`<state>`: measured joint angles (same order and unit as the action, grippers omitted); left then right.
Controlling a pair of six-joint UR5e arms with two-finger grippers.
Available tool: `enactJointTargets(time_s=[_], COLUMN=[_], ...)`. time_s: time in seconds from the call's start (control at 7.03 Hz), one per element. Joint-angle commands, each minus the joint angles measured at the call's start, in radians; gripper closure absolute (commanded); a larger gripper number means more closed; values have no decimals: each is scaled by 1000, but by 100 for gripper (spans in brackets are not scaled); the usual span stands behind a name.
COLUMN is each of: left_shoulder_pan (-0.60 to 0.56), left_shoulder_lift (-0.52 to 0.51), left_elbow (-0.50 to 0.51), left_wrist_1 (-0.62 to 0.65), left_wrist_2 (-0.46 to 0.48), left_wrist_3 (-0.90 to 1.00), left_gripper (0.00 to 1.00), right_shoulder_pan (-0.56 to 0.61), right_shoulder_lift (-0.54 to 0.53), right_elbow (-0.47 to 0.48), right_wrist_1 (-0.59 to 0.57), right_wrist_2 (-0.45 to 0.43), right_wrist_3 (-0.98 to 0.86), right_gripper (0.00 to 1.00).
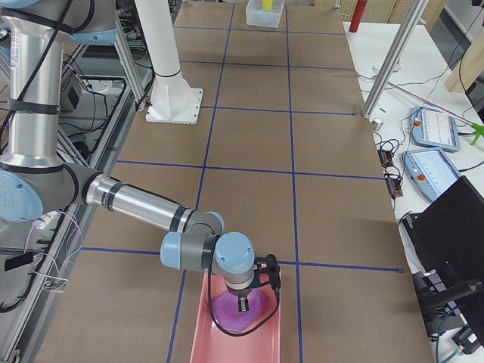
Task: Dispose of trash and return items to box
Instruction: 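Lower the purple cloth into the pink tray and open the right gripper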
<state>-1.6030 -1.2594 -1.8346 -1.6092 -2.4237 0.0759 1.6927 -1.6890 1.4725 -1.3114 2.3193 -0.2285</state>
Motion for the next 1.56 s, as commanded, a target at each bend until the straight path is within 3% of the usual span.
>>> enactJointTargets(time_s=[0.0, 0.43, 0.71, 1.42], left_shoulder_pan=[0, -5, -5, -6], left_shoulder_lift=[0, 5, 9, 17], left_elbow=[0, 0, -2, -6], left_wrist_1=[0, 8, 9, 14], left_wrist_2=[0, 3, 8, 37], left_wrist_3=[1, -1, 1, 4], left_gripper=[2, 2, 2, 2], right_shoulder_pan=[1, 1, -13, -11], right_shoulder_lift=[128, 177, 91, 54], right_elbow=[34, 277, 284, 291], right_wrist_1=[-154, -551, -562, -490], right_wrist_2=[37, 20, -106, -100], right_wrist_3=[40, 41, 38, 28], right_gripper=[0, 0, 0, 0])
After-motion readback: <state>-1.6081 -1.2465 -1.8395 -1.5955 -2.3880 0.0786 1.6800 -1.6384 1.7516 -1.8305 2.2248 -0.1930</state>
